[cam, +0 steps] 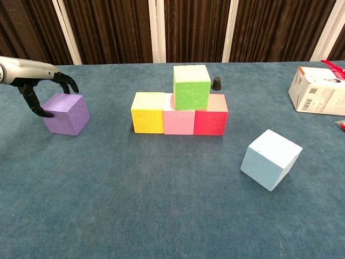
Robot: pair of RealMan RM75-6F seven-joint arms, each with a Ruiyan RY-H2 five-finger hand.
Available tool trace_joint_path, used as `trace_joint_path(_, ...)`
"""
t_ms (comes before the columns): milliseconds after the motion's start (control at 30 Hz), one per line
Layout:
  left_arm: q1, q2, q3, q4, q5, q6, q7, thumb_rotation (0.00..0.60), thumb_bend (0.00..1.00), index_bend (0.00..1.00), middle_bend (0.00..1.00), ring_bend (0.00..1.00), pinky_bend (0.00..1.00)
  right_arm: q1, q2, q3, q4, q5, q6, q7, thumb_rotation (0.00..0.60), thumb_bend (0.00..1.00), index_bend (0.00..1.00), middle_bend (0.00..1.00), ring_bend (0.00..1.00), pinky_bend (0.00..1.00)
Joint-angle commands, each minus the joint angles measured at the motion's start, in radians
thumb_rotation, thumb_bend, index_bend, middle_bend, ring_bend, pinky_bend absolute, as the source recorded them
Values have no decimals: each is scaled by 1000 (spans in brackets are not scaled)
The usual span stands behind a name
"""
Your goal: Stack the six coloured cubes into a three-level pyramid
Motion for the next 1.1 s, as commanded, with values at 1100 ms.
trace_joint_path(1100,-12,191,-61,-227,9,16,-99,600,416,321,338,0,0,-4,6,10,-10,8,10,15,600,129,0,27,0,0)
